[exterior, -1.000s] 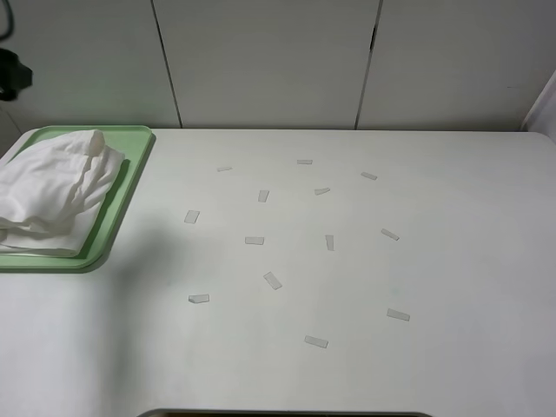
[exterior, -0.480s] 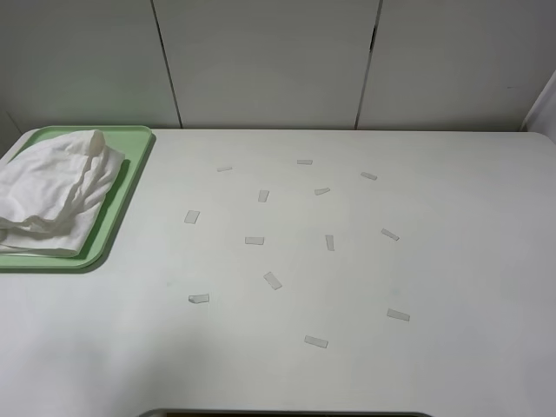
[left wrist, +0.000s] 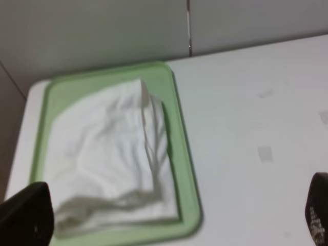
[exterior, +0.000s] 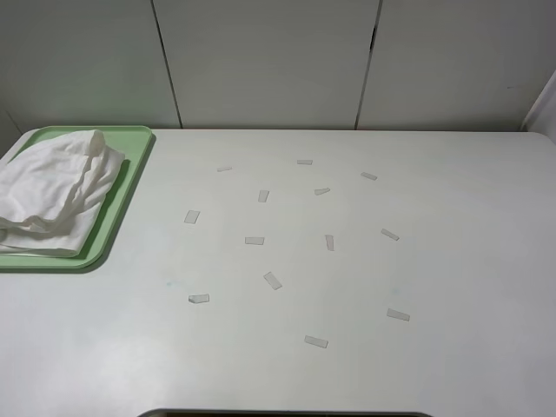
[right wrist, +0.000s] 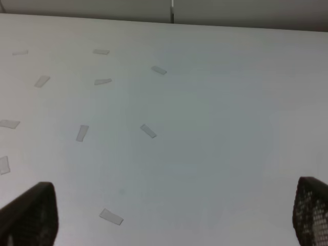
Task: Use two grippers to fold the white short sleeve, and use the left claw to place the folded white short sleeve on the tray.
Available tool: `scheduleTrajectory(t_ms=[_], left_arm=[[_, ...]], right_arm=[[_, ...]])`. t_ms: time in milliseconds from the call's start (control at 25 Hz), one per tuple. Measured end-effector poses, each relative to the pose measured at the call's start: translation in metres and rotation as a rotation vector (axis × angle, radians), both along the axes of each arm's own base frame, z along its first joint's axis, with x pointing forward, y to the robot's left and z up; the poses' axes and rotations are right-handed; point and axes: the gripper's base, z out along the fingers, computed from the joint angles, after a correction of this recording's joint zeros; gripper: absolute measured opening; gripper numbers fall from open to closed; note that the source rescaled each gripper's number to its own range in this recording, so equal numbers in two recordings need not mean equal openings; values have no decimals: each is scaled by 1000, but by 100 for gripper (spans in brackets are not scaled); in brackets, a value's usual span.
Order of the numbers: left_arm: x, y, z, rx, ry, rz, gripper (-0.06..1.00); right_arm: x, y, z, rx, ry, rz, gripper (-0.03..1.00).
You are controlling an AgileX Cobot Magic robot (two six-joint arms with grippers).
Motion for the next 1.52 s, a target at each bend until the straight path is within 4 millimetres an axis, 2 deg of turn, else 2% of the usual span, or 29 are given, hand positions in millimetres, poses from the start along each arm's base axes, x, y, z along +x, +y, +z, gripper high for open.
scheduleTrajectory(t_ms=[80, 120, 240, 440, 840, 1120, 1280, 1520], left_arm=[[-14, -2, -10, -22, 10, 7, 99], [-14, -2, -10, -22, 10, 7, 99], [-34, -6, -30, -72, 35, 18, 98], [-45, -8, -44, -123, 73, -62, 98], [-74, -1, -74, -151, -4, -16, 98], [-78, 1, -79, -176, 33, 21, 98], [-79, 2, -91, -159, 132, 40, 98], [-79, 2, -92, -164, 136, 44, 98]], right_arm=[[0, 0, 0, 0, 0, 0, 100], [0, 0, 0, 0, 0, 0, 100], [0, 0, 0, 0, 0, 0, 100], [0, 0, 0, 0, 0, 0, 100], [0, 0, 0, 0, 0, 0, 100], [0, 0, 0, 0, 0, 0, 100], [0, 0, 0, 0, 0, 0, 100], [0, 0, 0, 0, 0, 0, 100]])
